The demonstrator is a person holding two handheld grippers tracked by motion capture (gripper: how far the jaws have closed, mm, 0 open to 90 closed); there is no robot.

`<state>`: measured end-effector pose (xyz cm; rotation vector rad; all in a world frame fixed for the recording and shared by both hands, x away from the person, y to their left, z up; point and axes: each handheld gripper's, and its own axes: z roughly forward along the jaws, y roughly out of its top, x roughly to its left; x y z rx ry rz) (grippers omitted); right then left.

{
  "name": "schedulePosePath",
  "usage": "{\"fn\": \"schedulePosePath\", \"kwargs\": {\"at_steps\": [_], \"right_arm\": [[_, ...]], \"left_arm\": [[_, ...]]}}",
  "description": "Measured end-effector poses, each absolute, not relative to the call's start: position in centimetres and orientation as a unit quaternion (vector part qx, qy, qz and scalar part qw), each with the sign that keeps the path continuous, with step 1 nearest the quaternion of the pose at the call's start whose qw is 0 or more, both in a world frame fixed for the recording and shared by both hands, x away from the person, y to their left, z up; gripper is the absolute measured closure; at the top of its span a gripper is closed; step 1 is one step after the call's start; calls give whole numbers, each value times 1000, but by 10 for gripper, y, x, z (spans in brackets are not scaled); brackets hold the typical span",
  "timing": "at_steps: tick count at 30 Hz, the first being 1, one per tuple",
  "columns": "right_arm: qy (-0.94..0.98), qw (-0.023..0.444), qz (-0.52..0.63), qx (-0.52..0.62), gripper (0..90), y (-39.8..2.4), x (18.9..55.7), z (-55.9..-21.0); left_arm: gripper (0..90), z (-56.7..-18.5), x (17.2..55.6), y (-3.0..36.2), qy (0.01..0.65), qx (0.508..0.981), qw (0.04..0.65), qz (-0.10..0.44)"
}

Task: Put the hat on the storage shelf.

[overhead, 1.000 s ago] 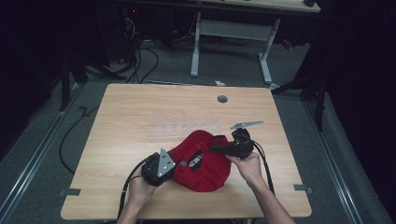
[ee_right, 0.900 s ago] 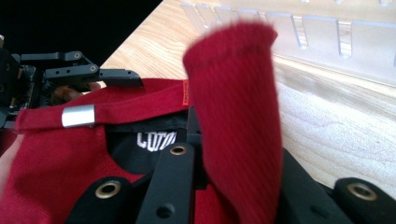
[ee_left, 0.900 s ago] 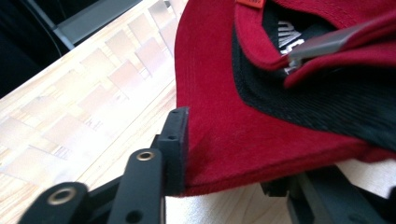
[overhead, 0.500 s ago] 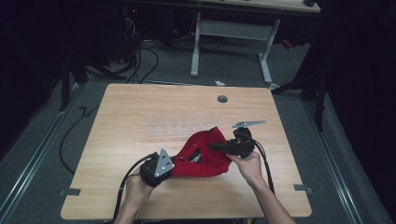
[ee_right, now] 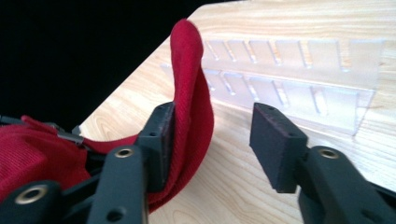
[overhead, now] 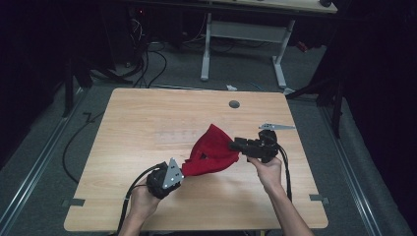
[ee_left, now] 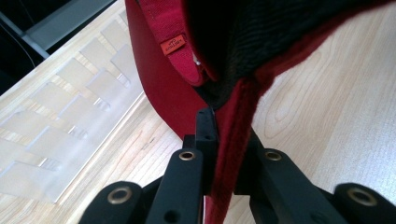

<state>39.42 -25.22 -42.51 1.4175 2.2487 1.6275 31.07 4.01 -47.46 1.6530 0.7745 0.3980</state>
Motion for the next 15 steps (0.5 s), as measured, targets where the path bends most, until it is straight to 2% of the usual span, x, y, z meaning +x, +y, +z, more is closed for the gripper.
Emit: {"fn": "schedulePosePath", "kwargs": {"at_steps": [5,8,11,15], "right_arm": [[701,29,541,464,468,-265,392,-420],[699,73,536,468,475,-270,386,-416],[698,84,534,470,472,-273,385,-417],[716,102,504,473,449,-273,384,-432]], "left_arm": [[851,-476,312,43,337,713,588,181],[852,-474,315,47,351,702,592,183],[852,-470,317,55,366,684,604,183],[852,-465,320,63,381,669,614,176]]}}
